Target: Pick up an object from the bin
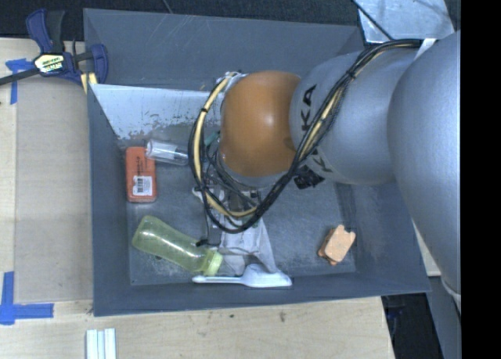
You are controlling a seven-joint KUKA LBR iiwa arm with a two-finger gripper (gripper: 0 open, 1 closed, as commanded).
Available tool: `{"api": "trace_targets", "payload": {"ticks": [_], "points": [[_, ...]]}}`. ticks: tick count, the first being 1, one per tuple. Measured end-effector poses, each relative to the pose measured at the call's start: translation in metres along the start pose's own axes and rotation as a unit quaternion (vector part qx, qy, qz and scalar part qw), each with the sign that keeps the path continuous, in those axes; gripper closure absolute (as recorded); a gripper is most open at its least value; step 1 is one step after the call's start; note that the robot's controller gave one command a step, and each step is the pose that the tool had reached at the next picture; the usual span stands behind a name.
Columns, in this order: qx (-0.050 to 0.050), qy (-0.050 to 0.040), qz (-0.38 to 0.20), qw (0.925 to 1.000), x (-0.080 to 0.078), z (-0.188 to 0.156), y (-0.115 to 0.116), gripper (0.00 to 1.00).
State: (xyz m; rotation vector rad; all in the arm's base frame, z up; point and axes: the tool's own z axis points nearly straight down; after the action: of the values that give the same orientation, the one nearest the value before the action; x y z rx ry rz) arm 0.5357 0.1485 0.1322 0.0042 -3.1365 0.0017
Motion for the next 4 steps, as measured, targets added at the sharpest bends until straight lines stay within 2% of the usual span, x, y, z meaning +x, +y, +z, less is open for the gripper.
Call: {"api": "trace_targets", "payload": {"ticks": [1,2,3,4], "points": [[-0.001,-0.0037,0.001,1.0,-0.002,-0.005,0.0,0.0],[-0.001,-0.0045,-0.03,0.9995,0.03,0.006,-0.04,0.0],[0.0,-0.0027,-0.055,0.9985,0.029,0.018,-0.062,0.0],[0.0,-0.0051,-0.064,0.998,0.008,0.034,-0.06,0.0]]}}
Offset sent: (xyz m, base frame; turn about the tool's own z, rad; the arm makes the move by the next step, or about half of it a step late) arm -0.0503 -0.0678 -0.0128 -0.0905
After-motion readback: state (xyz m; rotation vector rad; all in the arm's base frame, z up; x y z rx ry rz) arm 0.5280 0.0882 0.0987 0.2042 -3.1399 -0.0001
